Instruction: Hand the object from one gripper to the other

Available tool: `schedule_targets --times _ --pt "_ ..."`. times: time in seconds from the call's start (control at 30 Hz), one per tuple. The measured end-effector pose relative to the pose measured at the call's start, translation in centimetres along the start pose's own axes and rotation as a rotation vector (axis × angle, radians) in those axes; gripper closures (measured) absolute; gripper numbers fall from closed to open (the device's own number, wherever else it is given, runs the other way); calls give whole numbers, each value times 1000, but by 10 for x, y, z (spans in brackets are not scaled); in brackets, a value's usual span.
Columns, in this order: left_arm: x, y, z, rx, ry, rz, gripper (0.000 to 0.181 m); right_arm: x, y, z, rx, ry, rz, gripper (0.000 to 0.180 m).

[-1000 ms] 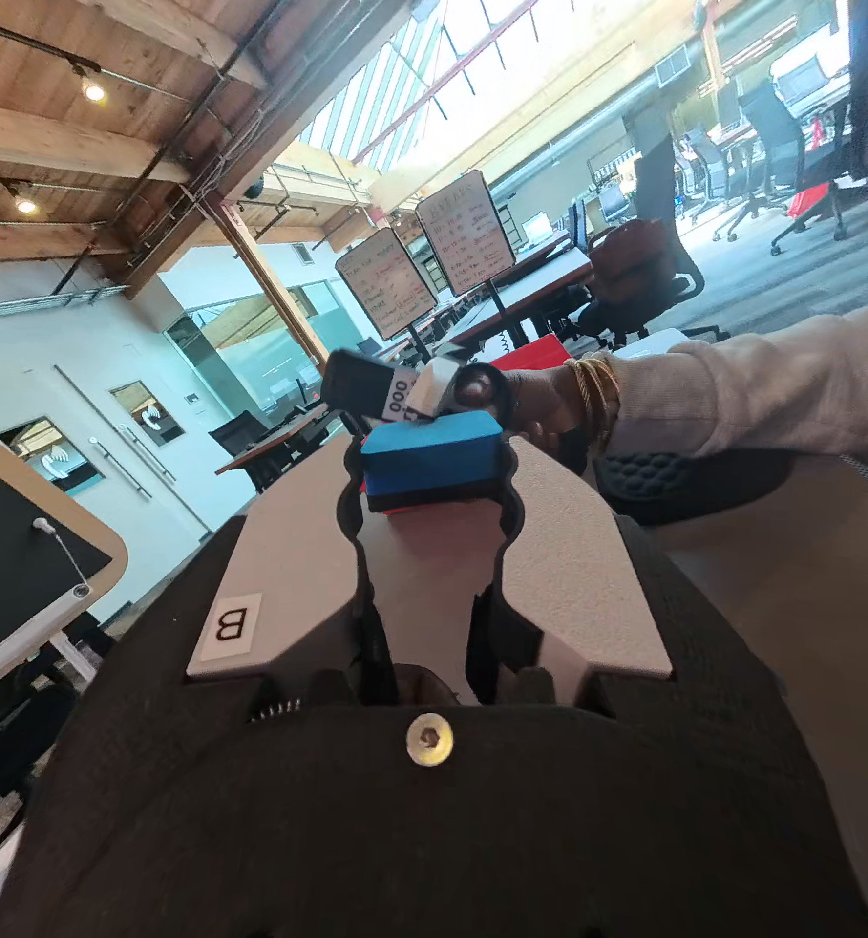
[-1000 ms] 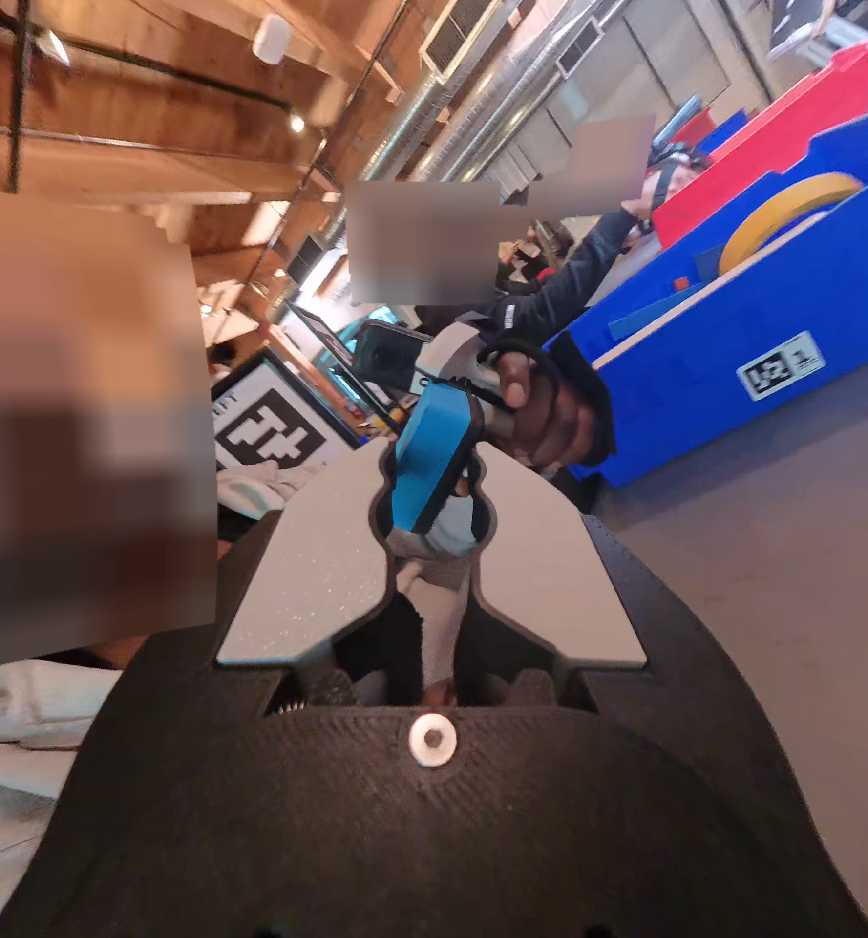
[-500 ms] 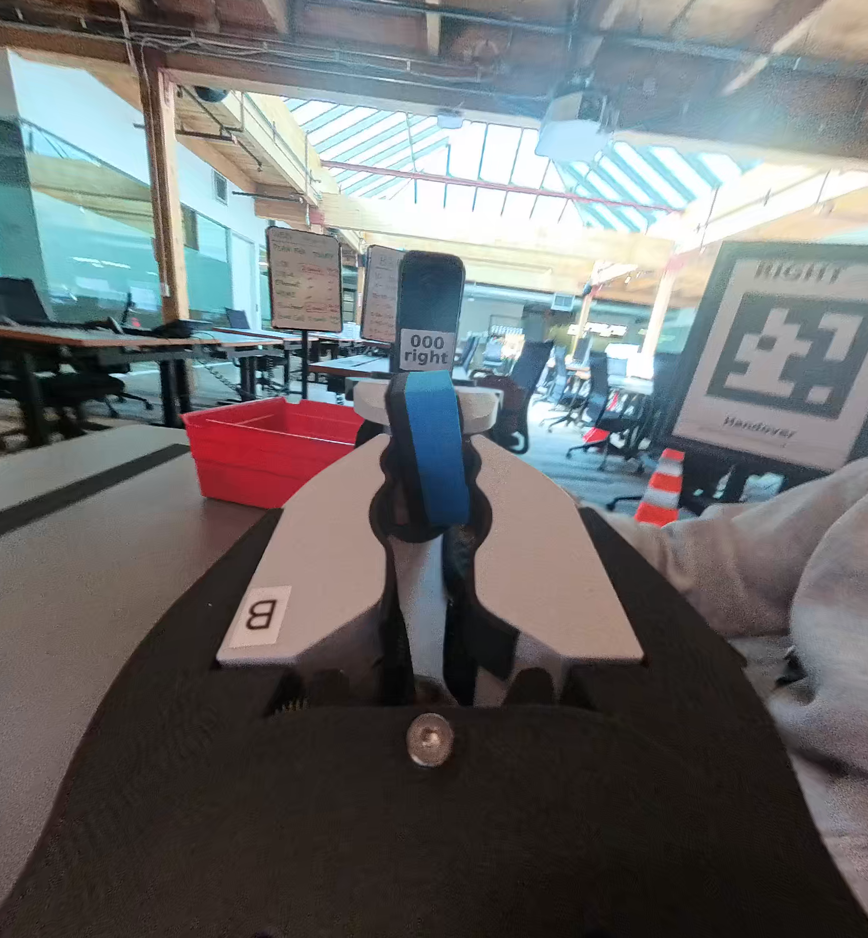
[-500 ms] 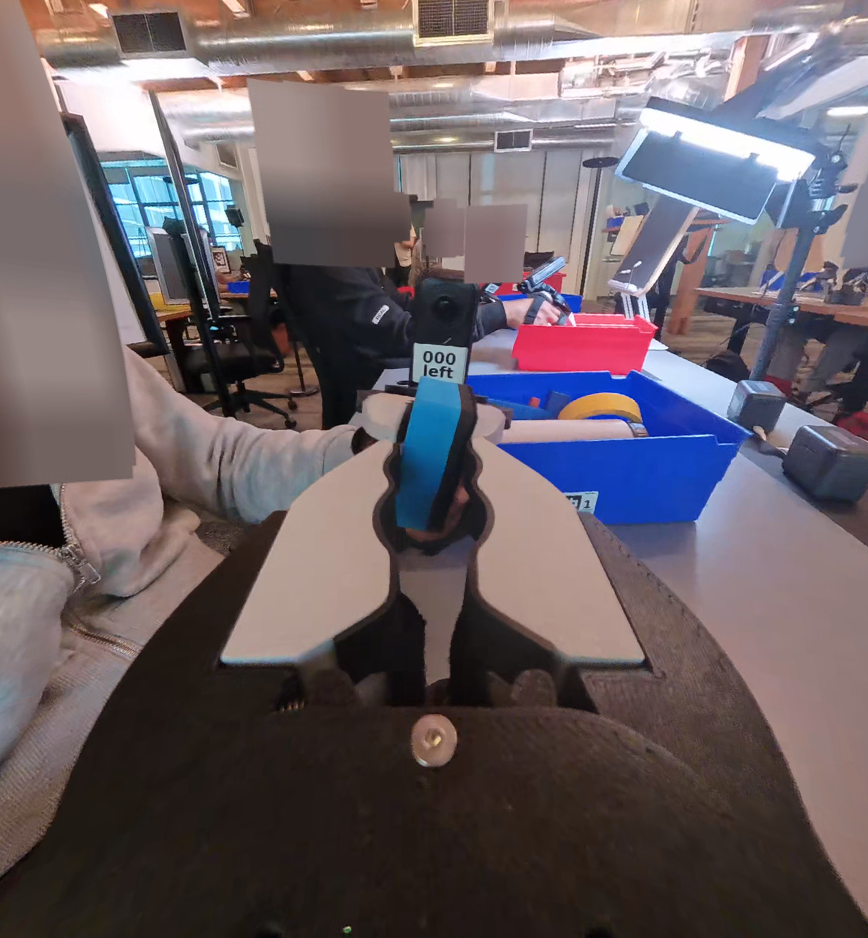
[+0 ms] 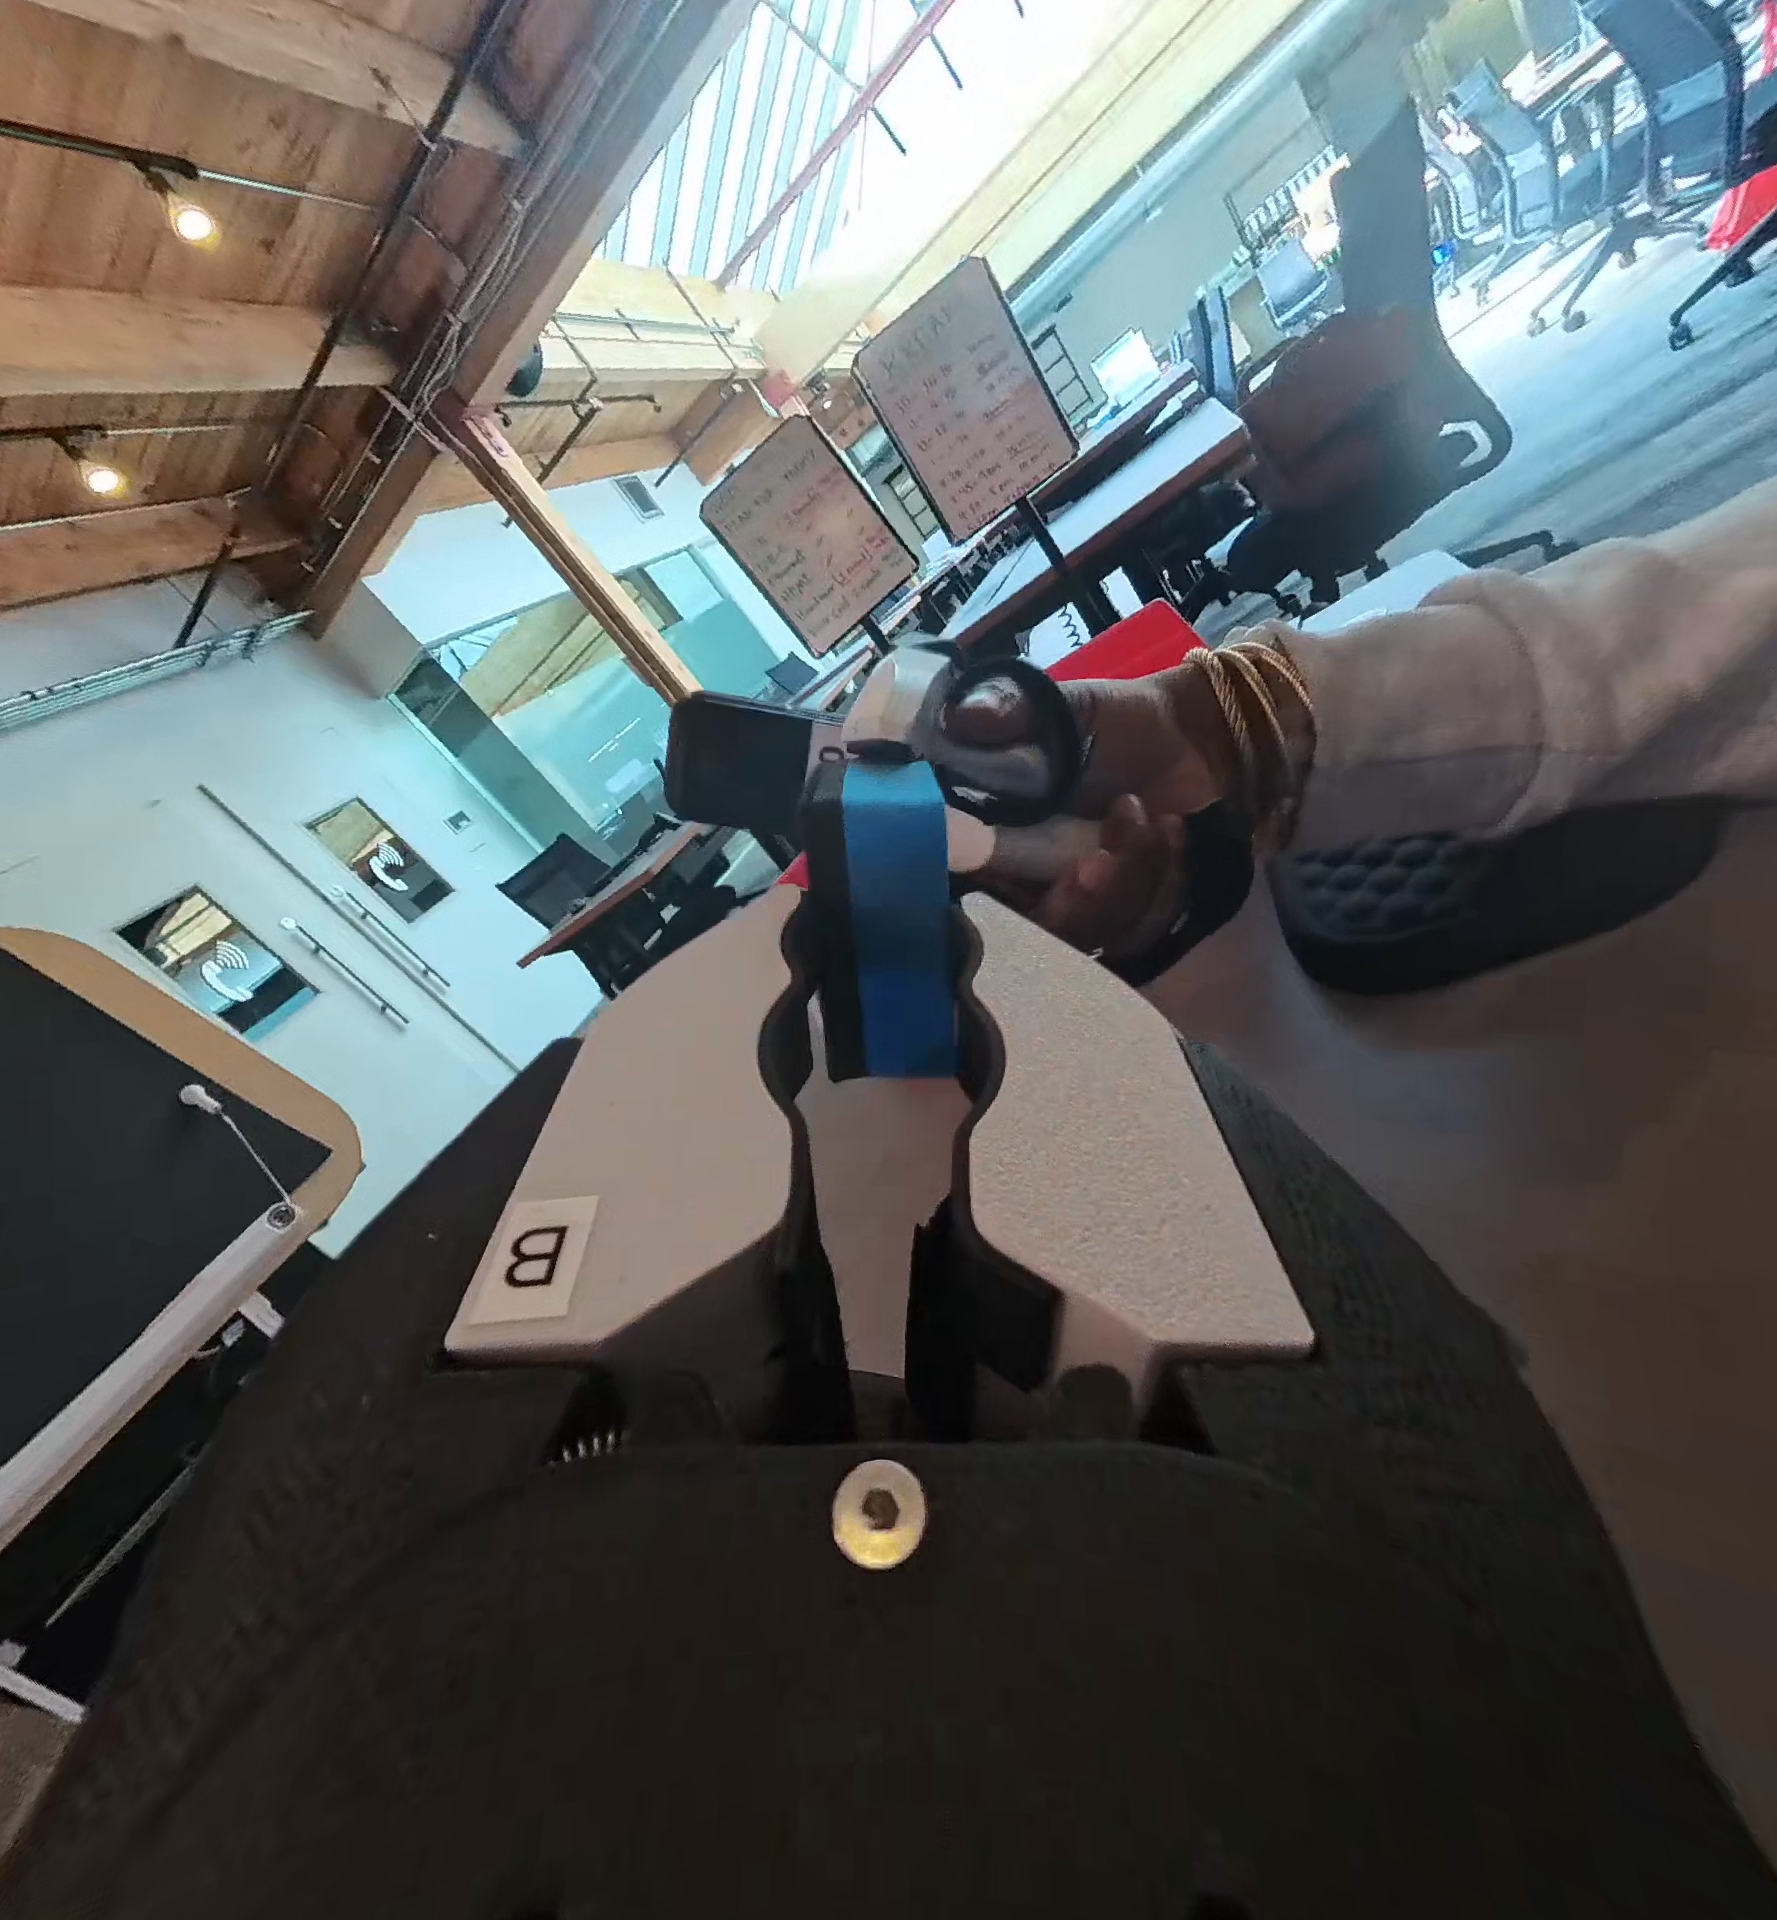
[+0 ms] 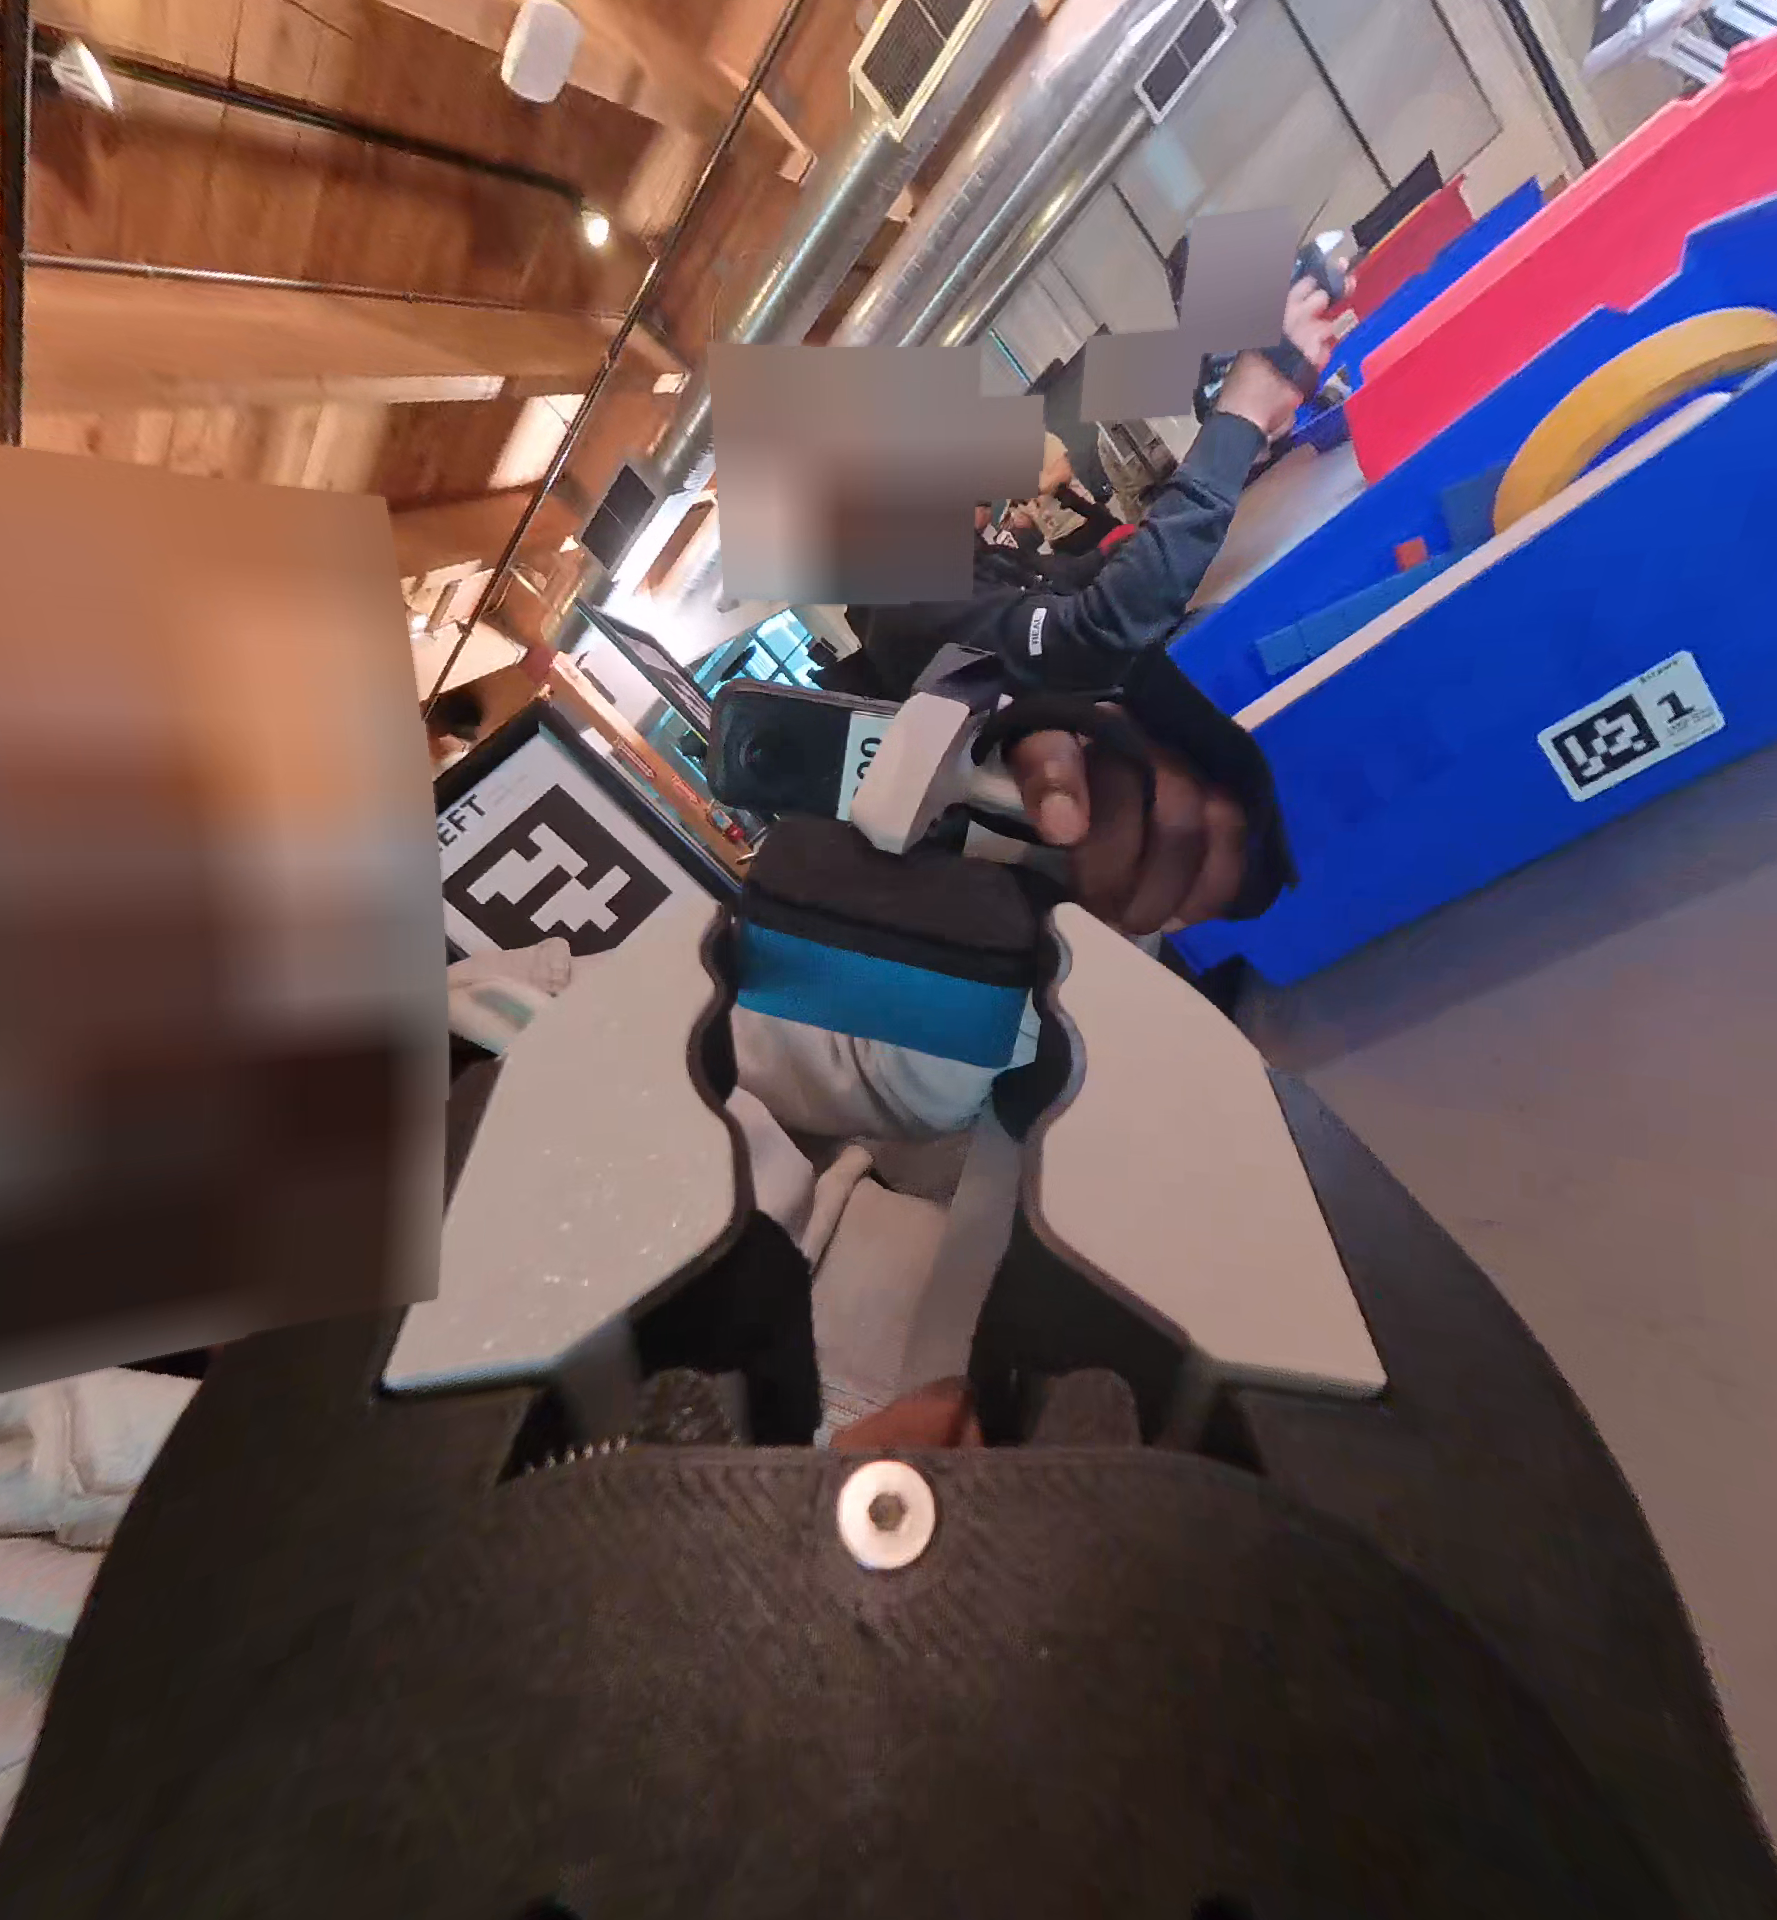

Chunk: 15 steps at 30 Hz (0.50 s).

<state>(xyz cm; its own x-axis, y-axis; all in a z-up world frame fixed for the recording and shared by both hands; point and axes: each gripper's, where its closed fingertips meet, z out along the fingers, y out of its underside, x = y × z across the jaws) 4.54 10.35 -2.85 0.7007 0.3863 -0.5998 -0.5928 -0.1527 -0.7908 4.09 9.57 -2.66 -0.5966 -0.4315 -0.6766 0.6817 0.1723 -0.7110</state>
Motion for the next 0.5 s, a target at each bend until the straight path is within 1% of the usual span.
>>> schedule_targets --times 0.03,0.1,0.13,0.17,0.23,0.3,0.37,0.4,0.47,0.5 --pt "0 -1 0 1 0 -13 158 -1 0 0 0 -3 -16 125" --pt "-3 -2 1 21 -12 -118 153 -1 -3 -1 10 16 -72 125" --pt "-6 -4 1 46 -18 -205 142 -1 -6 -2 26 37 -125 125" --pt "-10 -4 0 63 -22 -302 131 -2 -10 -4 44 57 -198 125" --pt "-15 -5 0 88 1 -502 114 -6 -18 -8 70 128 -388 126" --pt "-18 -7 0 129 41 -690 105 -11 -19 -8 48 192 -575 126" --pt "-19 -10 0 179 78 -834 104 -20 -17 -3 32 196 -711 125" --pt "-17 -13 -1 200 106 -870 104 -22 -15 -1 28 193 -751 125" --pt "-15 -17 -2 228 134 -879 106 -22 -11 2 7 190 -776 125" --pt "-13 -20 -2 235 144 -852 111 -21 -10 3 -5 191 -774 125"
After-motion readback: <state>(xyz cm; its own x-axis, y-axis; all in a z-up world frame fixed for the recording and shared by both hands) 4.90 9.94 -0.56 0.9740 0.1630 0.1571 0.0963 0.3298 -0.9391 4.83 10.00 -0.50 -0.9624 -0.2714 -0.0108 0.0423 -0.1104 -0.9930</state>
